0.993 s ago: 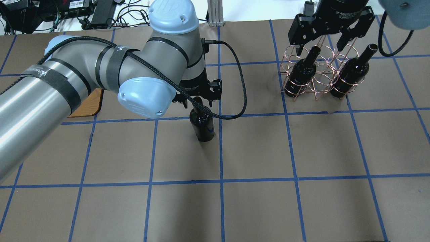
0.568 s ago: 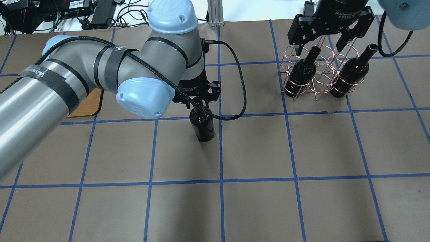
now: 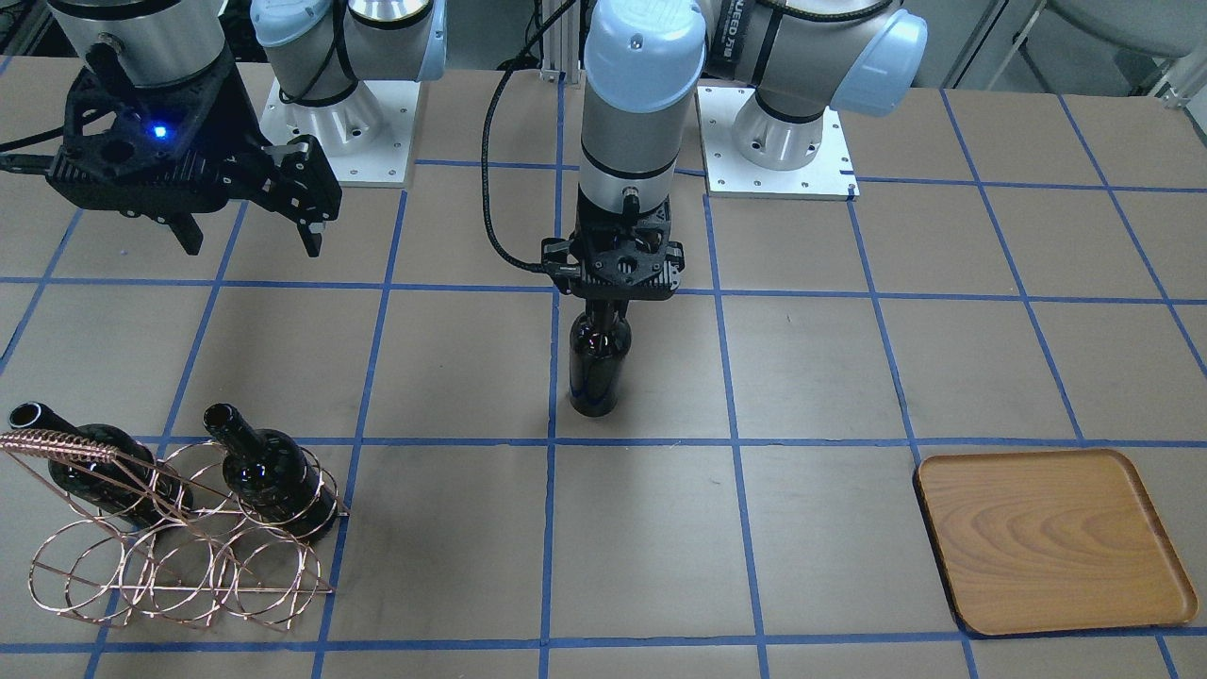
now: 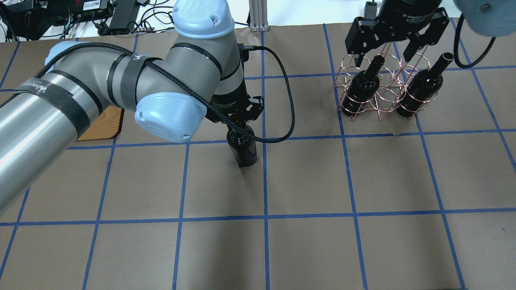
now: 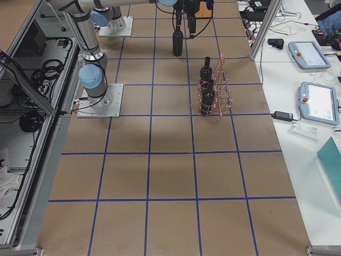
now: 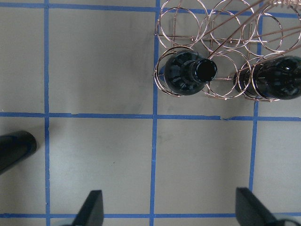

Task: Take wine from basket and place on tray
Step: 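Lift the bottle and carry it over the wooden tray with the left gripper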

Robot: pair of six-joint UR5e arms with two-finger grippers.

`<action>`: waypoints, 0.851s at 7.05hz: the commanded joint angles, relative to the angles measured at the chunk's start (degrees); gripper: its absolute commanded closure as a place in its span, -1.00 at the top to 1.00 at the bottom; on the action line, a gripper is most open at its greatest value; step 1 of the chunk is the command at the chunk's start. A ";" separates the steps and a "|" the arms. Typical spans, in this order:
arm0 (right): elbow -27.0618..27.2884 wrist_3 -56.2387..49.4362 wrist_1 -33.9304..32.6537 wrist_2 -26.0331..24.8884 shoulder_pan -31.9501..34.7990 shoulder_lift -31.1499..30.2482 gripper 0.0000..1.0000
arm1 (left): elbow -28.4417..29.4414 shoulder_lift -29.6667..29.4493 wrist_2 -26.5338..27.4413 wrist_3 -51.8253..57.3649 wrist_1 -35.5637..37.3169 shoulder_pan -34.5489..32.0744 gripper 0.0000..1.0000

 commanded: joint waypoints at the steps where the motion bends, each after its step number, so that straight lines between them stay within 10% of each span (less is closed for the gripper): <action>1: 0.00 -0.01 -0.11 0.21 0.00 0.00 1.00 | 9.41 4.09 0.23 13.85 -16.30 6.71 -1.00; 6: 0.00 -0.01 -0.02 0.21 0.00 0.00 1.00 | 15.61 -1.50 -0.56 43.57 -16.70 46.11 -1.00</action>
